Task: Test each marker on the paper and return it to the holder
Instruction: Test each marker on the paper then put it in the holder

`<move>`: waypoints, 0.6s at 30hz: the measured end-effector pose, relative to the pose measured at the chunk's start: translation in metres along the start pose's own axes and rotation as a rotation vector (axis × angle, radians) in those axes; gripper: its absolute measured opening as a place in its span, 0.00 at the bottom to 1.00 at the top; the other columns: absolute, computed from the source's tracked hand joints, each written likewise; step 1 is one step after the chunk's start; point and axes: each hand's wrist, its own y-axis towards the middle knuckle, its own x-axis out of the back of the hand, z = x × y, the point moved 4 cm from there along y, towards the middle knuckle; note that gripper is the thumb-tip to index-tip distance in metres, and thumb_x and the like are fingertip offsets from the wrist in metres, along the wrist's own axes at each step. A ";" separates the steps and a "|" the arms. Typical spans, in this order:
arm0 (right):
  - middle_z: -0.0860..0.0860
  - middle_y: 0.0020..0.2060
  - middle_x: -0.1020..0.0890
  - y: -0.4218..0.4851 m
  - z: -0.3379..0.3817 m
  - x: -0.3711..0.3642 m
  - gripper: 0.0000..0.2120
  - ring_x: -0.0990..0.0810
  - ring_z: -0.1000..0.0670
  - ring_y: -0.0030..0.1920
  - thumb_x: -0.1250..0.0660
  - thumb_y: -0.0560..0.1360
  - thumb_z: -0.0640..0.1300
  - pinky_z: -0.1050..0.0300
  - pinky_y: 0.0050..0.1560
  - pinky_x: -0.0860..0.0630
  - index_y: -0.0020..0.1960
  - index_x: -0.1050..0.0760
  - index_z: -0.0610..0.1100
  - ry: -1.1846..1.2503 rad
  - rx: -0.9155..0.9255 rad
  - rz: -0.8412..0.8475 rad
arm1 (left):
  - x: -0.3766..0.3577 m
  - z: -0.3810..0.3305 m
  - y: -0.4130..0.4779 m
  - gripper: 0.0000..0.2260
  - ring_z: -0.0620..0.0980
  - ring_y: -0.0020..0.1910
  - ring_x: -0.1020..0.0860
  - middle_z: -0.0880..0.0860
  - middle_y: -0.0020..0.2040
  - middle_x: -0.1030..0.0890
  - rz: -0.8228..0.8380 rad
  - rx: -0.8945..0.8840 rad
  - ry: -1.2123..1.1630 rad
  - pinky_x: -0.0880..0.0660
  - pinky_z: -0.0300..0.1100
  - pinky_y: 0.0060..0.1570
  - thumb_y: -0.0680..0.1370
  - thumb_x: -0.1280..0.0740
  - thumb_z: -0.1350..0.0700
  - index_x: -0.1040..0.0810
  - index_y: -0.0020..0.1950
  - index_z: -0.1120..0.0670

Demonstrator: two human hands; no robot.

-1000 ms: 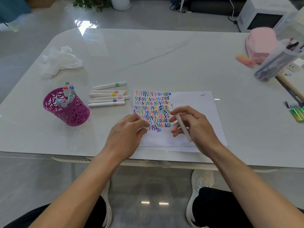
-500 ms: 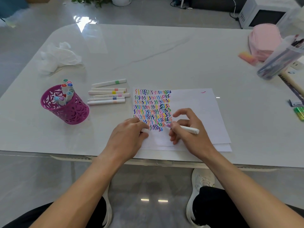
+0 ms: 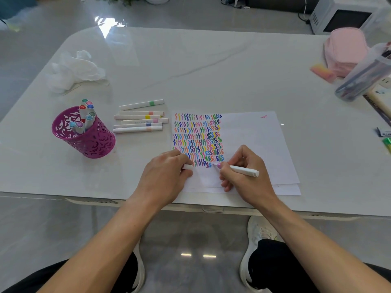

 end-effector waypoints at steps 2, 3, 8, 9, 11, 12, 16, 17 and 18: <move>0.41 0.31 0.17 -0.001 0.000 0.000 0.13 0.17 0.40 0.28 0.26 0.75 0.37 0.51 0.29 0.20 0.41 0.30 0.37 -0.005 0.000 -0.010 | 0.000 0.000 0.000 0.09 0.48 0.51 0.22 0.45 0.54 0.19 0.002 0.007 -0.003 0.26 0.41 0.48 0.79 0.30 0.50 0.17 0.58 0.48; 0.41 0.31 0.17 -0.001 0.000 0.000 0.13 0.17 0.40 0.28 0.26 0.76 0.37 0.51 0.29 0.21 0.41 0.31 0.38 -0.007 0.000 -0.012 | 0.000 0.000 0.000 0.09 0.48 0.50 0.22 0.45 0.53 0.19 0.002 0.010 -0.002 0.27 0.41 0.47 0.79 0.30 0.50 0.17 0.58 0.48; 0.42 0.31 0.17 0.000 0.001 -0.001 0.13 0.17 0.42 0.28 0.26 0.76 0.40 0.50 0.29 0.20 0.42 0.30 0.40 -0.042 0.003 -0.011 | -0.001 0.001 0.001 0.09 0.48 0.50 0.22 0.45 0.53 0.19 0.012 0.012 0.004 0.27 0.41 0.47 0.79 0.30 0.50 0.18 0.57 0.48; 0.42 0.31 0.17 0.000 0.000 -0.001 0.13 0.17 0.42 0.28 0.26 0.76 0.40 0.50 0.29 0.20 0.42 0.30 0.40 -0.049 0.002 -0.011 | -0.001 0.001 0.001 0.09 0.48 0.50 0.22 0.45 0.54 0.19 0.016 0.012 0.003 0.27 0.40 0.47 0.79 0.30 0.50 0.18 0.57 0.48; 0.43 0.31 0.17 -0.001 0.000 -0.002 0.13 0.17 0.43 0.28 0.25 0.76 0.41 0.50 0.29 0.20 0.42 0.30 0.40 -0.061 0.002 -0.011 | -0.001 0.001 0.001 0.08 0.48 0.50 0.23 0.45 0.53 0.19 0.021 0.016 -0.001 0.26 0.40 0.47 0.79 0.31 0.50 0.18 0.57 0.48; 0.43 0.31 0.17 -0.001 0.000 -0.001 0.13 0.17 0.43 0.28 0.25 0.76 0.41 0.50 0.28 0.20 0.42 0.30 0.40 -0.067 0.002 -0.011 | -0.001 0.001 0.001 0.08 0.48 0.50 0.23 0.45 0.53 0.19 0.023 0.017 -0.002 0.26 0.41 0.47 0.79 0.31 0.50 0.18 0.57 0.48; 0.42 0.31 0.17 -0.001 0.000 -0.002 0.13 0.18 0.43 0.27 0.25 0.76 0.41 0.50 0.28 0.21 0.42 0.29 0.40 -0.083 -0.002 -0.001 | -0.002 0.001 0.001 0.08 0.48 0.51 0.23 0.45 0.54 0.20 0.032 0.029 -0.004 0.23 0.43 0.48 0.79 0.30 0.49 0.18 0.57 0.48; 0.43 0.31 0.17 -0.001 0.000 -0.002 0.13 0.18 0.43 0.27 0.25 0.76 0.41 0.51 0.28 0.21 0.42 0.29 0.40 -0.090 -0.006 0.002 | -0.002 0.001 0.001 0.08 0.48 0.51 0.23 0.45 0.54 0.20 0.033 0.030 -0.003 0.23 0.43 0.48 0.79 0.31 0.49 0.18 0.57 0.48; 0.43 0.31 0.17 -0.001 0.000 -0.002 0.13 0.18 0.43 0.27 0.25 0.76 0.41 0.51 0.28 0.21 0.42 0.29 0.39 -0.096 -0.010 0.003 | -0.003 0.001 0.001 0.08 0.47 0.51 0.23 0.45 0.55 0.20 0.034 0.031 -0.002 0.23 0.42 0.48 0.79 0.31 0.49 0.18 0.57 0.48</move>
